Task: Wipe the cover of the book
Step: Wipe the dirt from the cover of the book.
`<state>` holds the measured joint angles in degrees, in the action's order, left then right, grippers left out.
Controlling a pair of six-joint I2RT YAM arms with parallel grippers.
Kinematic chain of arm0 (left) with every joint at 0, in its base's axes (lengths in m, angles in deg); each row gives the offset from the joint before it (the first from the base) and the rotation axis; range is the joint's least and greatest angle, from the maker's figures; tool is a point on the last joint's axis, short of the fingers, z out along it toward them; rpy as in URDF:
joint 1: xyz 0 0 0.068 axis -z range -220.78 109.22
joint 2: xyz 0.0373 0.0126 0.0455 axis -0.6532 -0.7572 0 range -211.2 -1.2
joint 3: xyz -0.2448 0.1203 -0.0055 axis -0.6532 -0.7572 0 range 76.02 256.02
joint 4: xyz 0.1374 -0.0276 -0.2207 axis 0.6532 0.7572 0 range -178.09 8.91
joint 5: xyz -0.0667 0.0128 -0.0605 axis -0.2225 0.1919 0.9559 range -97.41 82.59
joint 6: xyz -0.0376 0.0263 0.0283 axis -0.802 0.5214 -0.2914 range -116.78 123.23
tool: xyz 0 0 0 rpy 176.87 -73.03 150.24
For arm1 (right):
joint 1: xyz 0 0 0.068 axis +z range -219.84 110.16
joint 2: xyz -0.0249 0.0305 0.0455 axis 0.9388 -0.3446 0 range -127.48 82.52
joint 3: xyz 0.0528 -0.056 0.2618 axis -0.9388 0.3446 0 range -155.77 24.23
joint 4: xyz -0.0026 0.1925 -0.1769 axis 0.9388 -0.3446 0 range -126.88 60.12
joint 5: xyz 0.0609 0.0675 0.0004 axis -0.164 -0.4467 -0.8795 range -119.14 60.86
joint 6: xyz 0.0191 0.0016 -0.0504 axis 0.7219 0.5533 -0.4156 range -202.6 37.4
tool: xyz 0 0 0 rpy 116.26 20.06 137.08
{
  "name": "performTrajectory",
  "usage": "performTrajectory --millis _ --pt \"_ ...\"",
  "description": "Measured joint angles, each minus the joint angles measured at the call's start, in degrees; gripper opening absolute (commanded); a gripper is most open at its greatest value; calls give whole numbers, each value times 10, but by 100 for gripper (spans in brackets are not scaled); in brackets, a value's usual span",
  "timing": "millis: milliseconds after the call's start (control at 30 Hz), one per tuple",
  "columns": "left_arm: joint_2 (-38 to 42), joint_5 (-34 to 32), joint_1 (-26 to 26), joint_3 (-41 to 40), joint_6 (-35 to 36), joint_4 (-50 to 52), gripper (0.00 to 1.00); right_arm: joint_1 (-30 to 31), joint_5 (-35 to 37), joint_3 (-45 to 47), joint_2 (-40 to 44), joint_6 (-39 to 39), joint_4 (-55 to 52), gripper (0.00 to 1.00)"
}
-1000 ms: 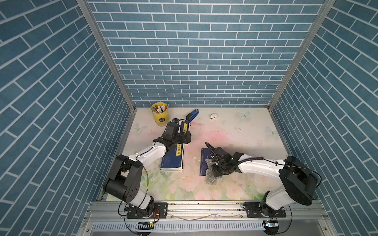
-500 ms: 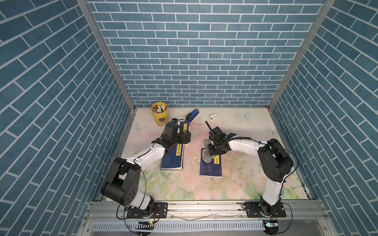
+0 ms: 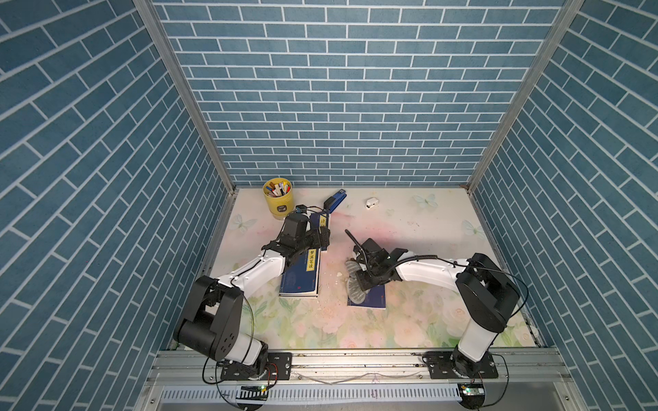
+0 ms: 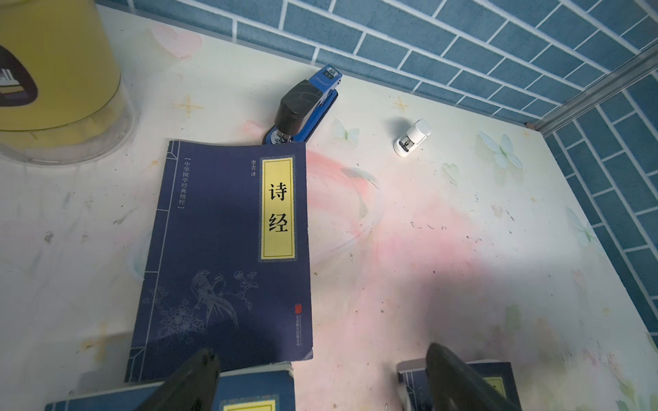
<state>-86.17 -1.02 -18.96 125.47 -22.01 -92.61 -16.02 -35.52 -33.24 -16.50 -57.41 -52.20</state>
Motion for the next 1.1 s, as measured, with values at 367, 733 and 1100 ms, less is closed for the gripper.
performTrajectory --millis 367,733,1100 --pt "-3 -1 -6 0 -1 -6 96 -17 -59 -13 -12 10 -10 0" --pt "3 -2 -6 -26 -12 -12 96 -112 -59 -212 -160 -55 -35 0" --pt "31 -10 -12 -27 -10 -5 96 -63 -54 -138 -108 -73 -26 0"
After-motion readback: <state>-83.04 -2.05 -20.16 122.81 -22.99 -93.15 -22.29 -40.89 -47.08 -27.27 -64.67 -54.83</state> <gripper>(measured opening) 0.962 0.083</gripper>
